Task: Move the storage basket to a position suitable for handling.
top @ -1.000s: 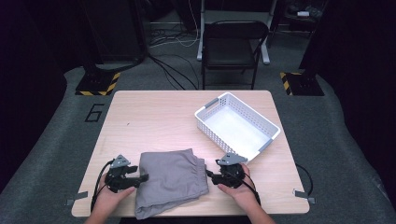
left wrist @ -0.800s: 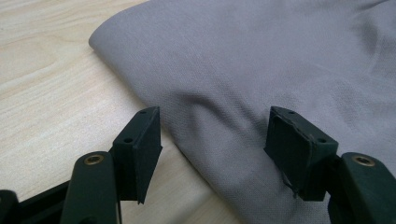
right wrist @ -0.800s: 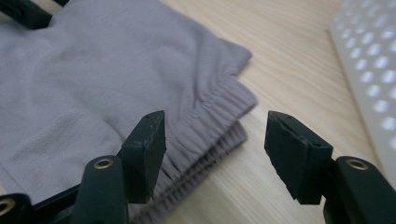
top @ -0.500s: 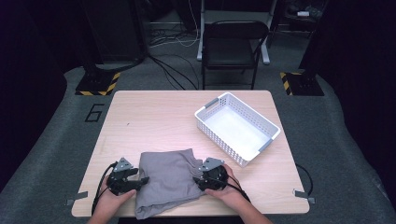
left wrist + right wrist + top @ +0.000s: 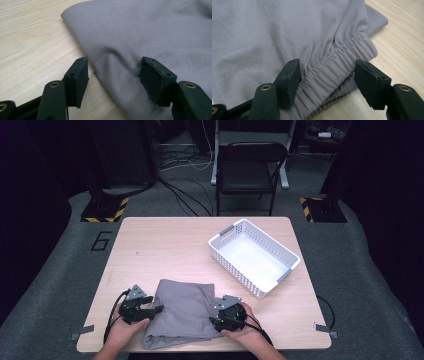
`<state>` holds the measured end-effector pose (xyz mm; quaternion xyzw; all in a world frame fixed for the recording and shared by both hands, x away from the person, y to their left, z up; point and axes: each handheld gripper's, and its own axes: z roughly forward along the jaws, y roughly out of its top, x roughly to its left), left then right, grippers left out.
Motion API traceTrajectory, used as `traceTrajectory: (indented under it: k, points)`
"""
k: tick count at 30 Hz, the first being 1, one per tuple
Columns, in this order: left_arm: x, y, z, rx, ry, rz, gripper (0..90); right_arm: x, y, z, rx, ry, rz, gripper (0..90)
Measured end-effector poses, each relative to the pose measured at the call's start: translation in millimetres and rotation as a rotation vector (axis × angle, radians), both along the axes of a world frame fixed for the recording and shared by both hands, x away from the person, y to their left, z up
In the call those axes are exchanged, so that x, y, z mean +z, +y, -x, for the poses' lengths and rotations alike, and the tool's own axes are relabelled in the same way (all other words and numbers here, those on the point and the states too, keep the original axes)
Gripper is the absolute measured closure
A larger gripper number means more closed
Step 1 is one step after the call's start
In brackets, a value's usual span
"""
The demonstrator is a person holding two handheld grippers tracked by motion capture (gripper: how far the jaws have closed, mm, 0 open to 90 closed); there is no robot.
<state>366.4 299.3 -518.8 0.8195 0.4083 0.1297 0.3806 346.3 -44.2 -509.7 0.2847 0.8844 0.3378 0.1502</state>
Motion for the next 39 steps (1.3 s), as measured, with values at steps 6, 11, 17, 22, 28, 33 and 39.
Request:
traceTrajectory:
  k: [6,11,17,22,28,33,39]
  points:
    - [0.2,-0.4,-1.4,0.004,0.002,0.002,38.6,6.6,-8.0,3.3,-0.018,0.027,-0.038,36.7]
    - [1.2,-1.1,-1.0,0.002,0.004,0.002,38.6,26.1,-25.8,2.0,-0.086,-0.015,-0.117,35.8]
    - [3.4,-1.4,0.4,-0.002,0.014,-0.013,38.6,40.3,-55.9,-11.4,-0.234,-0.007,-0.152,34.9]
    - [3.1,-1.7,0.6,-0.001,0.010,-0.009,38.6,59.3,-75.9,-17.3,-0.324,-0.028,-0.171,37.0]
    - [3.2,-1.4,1.1,-0.007,0.013,-0.010,38.6,73.1,-110.0,-28.9,-0.460,-0.059,-0.174,35.1]
    - [2.1,-1.4,0.5,-0.002,0.008,-0.003,38.5,73.4,-135.5,-42.7,-0.568,-0.072,-0.114,31.1]
    - [2.1,-0.5,0.4,0.008,0.033,0.009,37.7,68.2,-152.8,-53.3,-0.643,-0.048,-0.082,27.6]
